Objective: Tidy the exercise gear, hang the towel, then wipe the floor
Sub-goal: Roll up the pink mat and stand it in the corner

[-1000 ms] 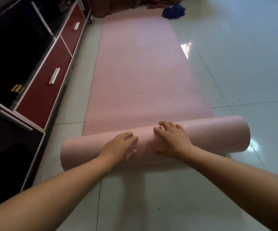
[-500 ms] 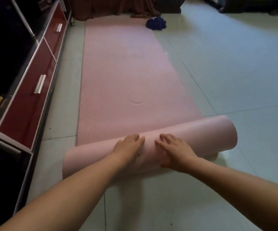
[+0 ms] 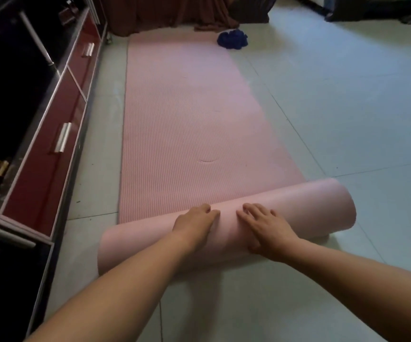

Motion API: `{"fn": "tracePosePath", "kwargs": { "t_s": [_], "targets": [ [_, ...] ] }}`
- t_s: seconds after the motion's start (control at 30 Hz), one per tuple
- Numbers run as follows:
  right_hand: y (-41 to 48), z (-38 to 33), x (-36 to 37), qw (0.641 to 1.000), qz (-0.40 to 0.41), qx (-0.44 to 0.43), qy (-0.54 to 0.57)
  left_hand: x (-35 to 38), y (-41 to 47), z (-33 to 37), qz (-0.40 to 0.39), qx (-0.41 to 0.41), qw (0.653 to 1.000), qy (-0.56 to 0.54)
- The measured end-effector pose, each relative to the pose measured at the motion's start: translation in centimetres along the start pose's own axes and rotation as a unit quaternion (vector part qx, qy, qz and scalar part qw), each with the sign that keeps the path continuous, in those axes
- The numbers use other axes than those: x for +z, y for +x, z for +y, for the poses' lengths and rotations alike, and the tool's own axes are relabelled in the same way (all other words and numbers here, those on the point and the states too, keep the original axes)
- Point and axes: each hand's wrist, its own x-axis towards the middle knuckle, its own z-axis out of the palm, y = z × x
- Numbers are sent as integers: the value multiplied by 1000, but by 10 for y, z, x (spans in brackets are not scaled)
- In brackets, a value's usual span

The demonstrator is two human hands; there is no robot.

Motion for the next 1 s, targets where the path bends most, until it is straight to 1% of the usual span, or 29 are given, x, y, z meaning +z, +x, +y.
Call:
{"fn": "tracePosePath", "kwargs": {
  "t_s": [0.1,0.17,0.33,0.4,0.53,0.6,0.7,0.83,0.9,1.0],
  "targets": [
    [23,6,-6,1000,0,3,20,-2,-6,-9,-2,-20,1000,-2],
    [40,16,-14,999,3,2,45,-2,-8,-15,13,-35,999,7],
    [75,39,-29,997,-8,-38,73,-9,0,-23,36,-76,996,42],
    [85,48,-34,994,6,-60,88,-13,7,-20,27,-79,995,51],
    [94,64,-35,987,27,-78,136,-18,29,-7,-19,-60,994,92],
    [93,65,-31,986,42,-96,127,-22,37,-6,-35,-66,992,98],
    [94,56,-27,987,56,-125,87,-31,46,-11,-25,-74,991,105],
    [111,40,-27,991,28,-133,10,-34,55,-18,-14,-97,991,93],
    [121,38,-32,992,15,-127,9,-34,59,-21,-11,-99,992,72],
    [130,39,-40,992,7,-114,46,-32,59,-27,8,-87,995,52]
  ]
}}
